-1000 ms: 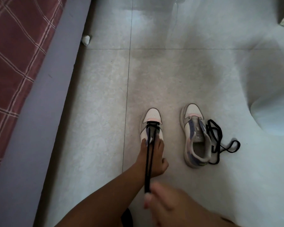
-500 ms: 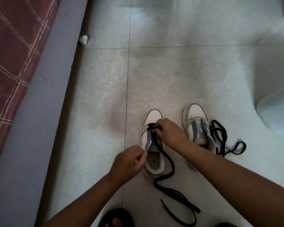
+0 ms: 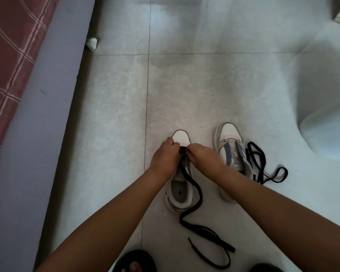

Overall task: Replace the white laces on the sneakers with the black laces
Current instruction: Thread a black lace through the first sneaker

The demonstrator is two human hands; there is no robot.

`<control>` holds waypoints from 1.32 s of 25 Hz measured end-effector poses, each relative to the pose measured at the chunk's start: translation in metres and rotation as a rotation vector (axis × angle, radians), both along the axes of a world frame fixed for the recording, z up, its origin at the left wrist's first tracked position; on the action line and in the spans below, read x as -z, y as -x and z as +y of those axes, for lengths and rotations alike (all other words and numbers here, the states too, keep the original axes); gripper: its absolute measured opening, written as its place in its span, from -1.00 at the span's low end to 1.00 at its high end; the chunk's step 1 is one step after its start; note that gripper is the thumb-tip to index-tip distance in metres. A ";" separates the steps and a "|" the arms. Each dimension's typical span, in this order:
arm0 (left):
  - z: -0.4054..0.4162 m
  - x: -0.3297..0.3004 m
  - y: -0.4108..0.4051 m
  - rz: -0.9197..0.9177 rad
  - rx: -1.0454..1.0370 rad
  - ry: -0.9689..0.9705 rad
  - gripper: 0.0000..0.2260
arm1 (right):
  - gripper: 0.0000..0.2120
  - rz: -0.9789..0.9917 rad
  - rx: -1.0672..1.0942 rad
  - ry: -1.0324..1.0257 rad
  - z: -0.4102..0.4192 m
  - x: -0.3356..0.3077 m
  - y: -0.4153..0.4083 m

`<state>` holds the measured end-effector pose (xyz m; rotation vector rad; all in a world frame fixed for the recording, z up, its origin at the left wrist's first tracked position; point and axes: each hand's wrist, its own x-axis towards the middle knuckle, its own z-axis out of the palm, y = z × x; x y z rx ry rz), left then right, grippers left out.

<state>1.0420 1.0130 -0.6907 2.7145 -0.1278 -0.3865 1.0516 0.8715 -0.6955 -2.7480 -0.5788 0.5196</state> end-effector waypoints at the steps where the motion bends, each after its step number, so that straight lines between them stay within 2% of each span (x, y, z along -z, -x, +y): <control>1: 0.000 0.000 0.000 -0.019 -0.013 0.018 -0.82 | -0.77 0.021 0.039 -0.053 -0.001 -0.001 0.000; 4: 0.006 0.000 0.002 -0.077 -0.032 0.130 -0.84 | -0.78 0.060 0.122 -0.181 0.002 -0.006 -0.002; 12: 0.014 -0.001 0.013 -0.239 0.072 0.162 -0.98 | -0.74 0.011 0.060 -0.037 0.015 -0.001 -0.003; 14: 0.016 0.004 0.018 -0.305 0.108 0.170 -0.89 | -0.73 0.024 0.045 -0.044 0.014 0.001 -0.003; 17: 0.020 0.010 0.030 -0.197 -0.052 0.353 -0.97 | -0.82 0.077 0.187 -0.228 0.006 0.001 -0.002; 20: 0.024 0.015 0.038 -0.131 -0.199 0.500 -0.95 | -0.93 0.274 0.442 -0.476 -0.007 -0.002 -0.003; 22: 0.021 0.012 0.041 -0.078 -0.295 0.534 -0.89 | -0.91 0.345 0.526 -0.509 -0.006 -0.005 0.005; 25: 0.012 0.010 0.059 0.102 -0.385 0.435 -0.60 | -0.74 0.384 0.529 -0.415 0.005 -0.013 0.026; 28: 0.000 0.011 0.090 0.189 -0.291 0.261 -0.30 | -0.55 0.519 0.412 -0.254 0.014 -0.019 0.047; 29: -0.005 0.011 0.098 0.209 -0.278 0.223 -0.22 | -0.56 0.536 0.350 -0.154 0.016 -0.019 0.052; 31: -0.015 0.009 0.106 0.239 -0.302 0.186 -0.08 | -0.70 0.513 0.211 0.092 0.019 -0.025 0.057; 33: -0.024 0.006 0.104 0.220 -0.340 0.171 -0.03 | -0.76 0.440 0.097 0.267 0.020 -0.035 0.056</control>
